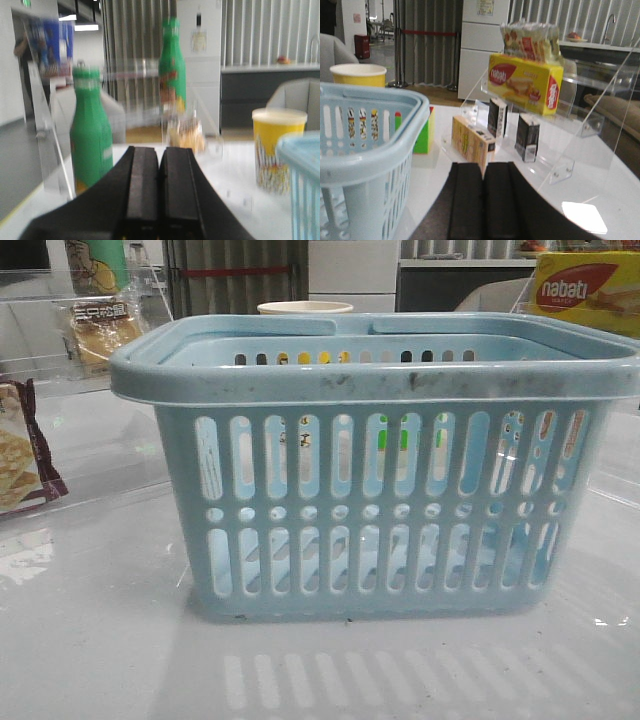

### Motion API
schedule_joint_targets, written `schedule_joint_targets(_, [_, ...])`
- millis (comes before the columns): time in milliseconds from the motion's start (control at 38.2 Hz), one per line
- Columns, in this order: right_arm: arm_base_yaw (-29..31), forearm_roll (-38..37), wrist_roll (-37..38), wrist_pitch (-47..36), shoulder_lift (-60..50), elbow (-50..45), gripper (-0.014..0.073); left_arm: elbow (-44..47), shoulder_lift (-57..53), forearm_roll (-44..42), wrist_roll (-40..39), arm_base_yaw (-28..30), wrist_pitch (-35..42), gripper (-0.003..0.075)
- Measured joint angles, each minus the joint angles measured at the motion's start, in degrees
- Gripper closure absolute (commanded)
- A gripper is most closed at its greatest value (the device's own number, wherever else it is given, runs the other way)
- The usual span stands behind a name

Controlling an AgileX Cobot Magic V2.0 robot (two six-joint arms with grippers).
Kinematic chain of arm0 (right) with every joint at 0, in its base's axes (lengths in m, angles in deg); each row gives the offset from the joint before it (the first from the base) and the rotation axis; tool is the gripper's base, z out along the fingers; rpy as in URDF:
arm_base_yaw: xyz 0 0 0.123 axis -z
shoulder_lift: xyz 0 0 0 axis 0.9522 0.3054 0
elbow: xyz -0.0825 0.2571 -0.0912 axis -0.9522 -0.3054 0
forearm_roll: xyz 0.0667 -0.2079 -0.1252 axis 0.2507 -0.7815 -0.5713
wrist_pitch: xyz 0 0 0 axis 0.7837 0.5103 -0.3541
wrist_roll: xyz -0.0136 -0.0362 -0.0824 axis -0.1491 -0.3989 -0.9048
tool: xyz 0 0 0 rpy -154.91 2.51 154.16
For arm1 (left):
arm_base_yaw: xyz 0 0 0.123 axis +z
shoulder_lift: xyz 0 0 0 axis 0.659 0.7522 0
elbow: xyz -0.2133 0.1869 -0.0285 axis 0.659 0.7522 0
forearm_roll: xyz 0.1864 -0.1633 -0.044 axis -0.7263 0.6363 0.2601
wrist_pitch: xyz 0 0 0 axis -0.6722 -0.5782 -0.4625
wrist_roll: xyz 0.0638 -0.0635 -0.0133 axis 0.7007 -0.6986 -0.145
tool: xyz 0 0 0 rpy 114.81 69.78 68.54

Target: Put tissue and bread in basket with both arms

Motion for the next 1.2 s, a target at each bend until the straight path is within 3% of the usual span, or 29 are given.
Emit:
schedule_joint_targets(157, [0.0, 0.0, 0.0, 9.3, 2.4, 14.3, 0.0537, -14.8, 2.4, 0.0, 0.0, 0.0, -6.8, 0.0629])
schedule_joint_targets(418, [0.0, 0.0, 0.0, 27.7, 17.4, 31.9, 0.0537, -32.8, 18.4, 0.0, 0.0, 0.0, -23.8, 0.0629])
schedule_joint_targets(601, [0.0, -0.4, 0.0, 40.0, 25.2, 33.3, 0.0537, -33.6, 27.1, 0.0, 0.0, 0.0, -37.5, 0.0629])
schedule_joint_targets(810, [0.0, -0.7, 0.0, 42.3, 27.3, 29.8, 0.0526, -30.9, 32.3, 1.8, 0.0, 0.0, -39.6, 0.0607])
schedule_joint_targets(889, [0.0, -0.7, 0.0, 42.3, 27.3, 29.5, 0.0458, -30.3, 33.1, 1.8, 0.0, 0.0, -39.4, 0.0508])
schedule_joint_targets(1046, [0.0, -0.7, 0.0, 41.9, 27.3, 29.5, 0.0169, -29.1, 33.7, 1.8, 0.6, 0.0, -37.5, 0.0248])
schedule_joint_targets(1124, [0.0, -0.7, 0.0, 41.4, 27.3, 29.5, 0.0079, -28.6, 33.8, 1.9, 0.7, 0.0, -36.6, 0.0218])
schedule_joint_targets(1203, [0.0, -0.7, 0.0, 41.3, 27.5, 29.5, 0.0060, -28.4, 33.8, 2.2, 0.7, -0.1, -36.1, 0.0237])
